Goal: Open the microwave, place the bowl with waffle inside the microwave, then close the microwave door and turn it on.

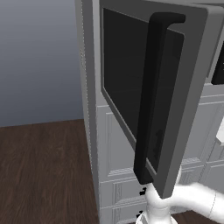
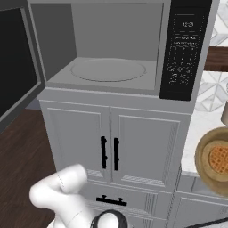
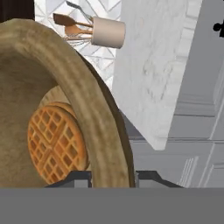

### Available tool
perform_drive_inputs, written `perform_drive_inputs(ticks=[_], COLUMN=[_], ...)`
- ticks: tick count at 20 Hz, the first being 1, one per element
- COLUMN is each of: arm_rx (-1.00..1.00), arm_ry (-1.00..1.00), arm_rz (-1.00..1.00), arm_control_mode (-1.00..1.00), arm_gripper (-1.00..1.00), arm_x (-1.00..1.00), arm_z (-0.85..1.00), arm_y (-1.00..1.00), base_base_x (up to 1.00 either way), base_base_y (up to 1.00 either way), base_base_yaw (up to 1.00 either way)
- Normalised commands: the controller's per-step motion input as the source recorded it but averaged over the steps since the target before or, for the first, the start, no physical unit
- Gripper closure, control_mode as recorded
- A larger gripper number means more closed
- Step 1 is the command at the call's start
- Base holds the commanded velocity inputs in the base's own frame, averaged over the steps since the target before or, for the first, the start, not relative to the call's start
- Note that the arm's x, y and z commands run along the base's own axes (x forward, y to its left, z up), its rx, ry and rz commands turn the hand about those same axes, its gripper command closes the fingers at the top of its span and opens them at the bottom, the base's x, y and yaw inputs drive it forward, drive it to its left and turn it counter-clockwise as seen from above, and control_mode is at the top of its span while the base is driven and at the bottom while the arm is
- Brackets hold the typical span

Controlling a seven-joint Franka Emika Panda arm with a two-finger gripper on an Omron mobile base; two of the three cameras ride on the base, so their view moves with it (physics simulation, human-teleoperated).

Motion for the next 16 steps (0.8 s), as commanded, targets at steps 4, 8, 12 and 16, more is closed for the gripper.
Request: perform_drive_inputs(ticks=[4,8,12,16], arm_rx=[-0.25,-0.34,-0.31,-0.24], arm_ry=[-0.36,-0.15,-0.04,-0.01], arm_rz=[0.09,0.27,0.45,0.48], arm_control_mode=[-1.00,-1.00,-1.00,-1.00], arm_gripper=[1.00,1.00,1.00,1.00], arm_x=[-1.00,-0.84,-0.29,-0.09], arm_z=[0.46,0.48,0.71,0.84], arm_y=[1.00,1.00,1.00,1.00], base_base_x=[0.00,0.00,0.00,0.00], base_base_y=[0.00,0.00,0.00,0.00], base_base_yaw=[0.00,0.00,0.00,0.00])
